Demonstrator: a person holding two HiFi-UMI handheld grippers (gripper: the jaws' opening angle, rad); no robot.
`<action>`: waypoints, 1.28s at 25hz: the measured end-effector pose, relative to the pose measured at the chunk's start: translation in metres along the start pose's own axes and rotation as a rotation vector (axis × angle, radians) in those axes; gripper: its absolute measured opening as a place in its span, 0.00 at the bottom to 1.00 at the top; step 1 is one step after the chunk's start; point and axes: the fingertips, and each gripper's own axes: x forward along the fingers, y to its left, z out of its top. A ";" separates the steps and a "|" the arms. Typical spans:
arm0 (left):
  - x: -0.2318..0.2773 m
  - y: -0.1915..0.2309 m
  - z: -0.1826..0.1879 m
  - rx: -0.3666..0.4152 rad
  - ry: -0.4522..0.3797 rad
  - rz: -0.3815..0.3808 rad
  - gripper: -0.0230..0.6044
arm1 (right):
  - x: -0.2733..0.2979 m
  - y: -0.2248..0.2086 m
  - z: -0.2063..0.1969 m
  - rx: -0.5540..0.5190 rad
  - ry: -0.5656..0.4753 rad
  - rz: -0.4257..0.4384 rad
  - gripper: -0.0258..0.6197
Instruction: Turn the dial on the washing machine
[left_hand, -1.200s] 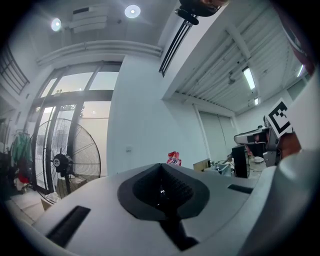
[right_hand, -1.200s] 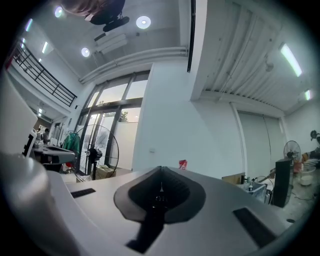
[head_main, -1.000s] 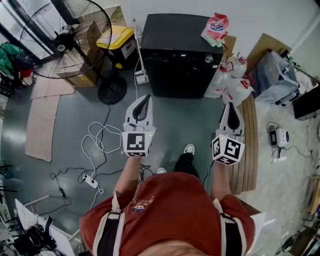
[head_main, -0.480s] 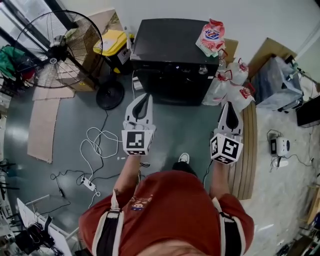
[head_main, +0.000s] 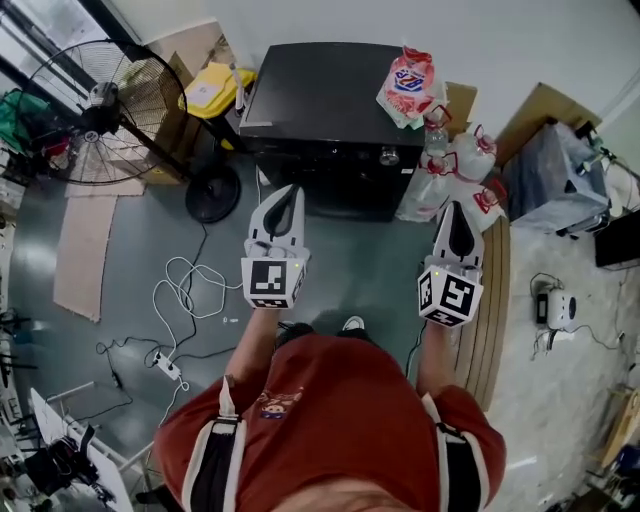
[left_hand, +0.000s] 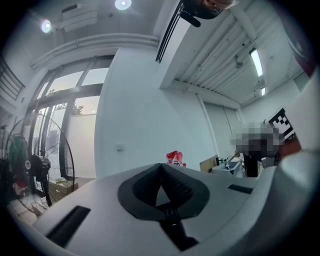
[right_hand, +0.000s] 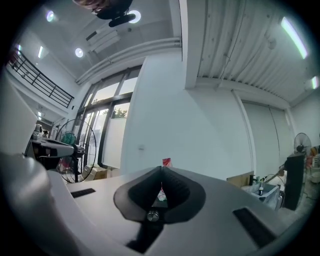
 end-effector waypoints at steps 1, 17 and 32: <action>0.005 -0.002 -0.003 0.007 0.009 -0.001 0.05 | 0.005 -0.002 -0.003 0.004 0.004 0.007 0.05; 0.112 0.062 -0.039 -0.020 -0.014 -0.079 0.05 | 0.118 0.044 -0.016 -0.057 0.027 -0.006 0.05; 0.205 0.165 -0.078 -0.044 -0.008 -0.137 0.05 | 0.230 0.106 -0.029 -0.078 0.059 -0.053 0.05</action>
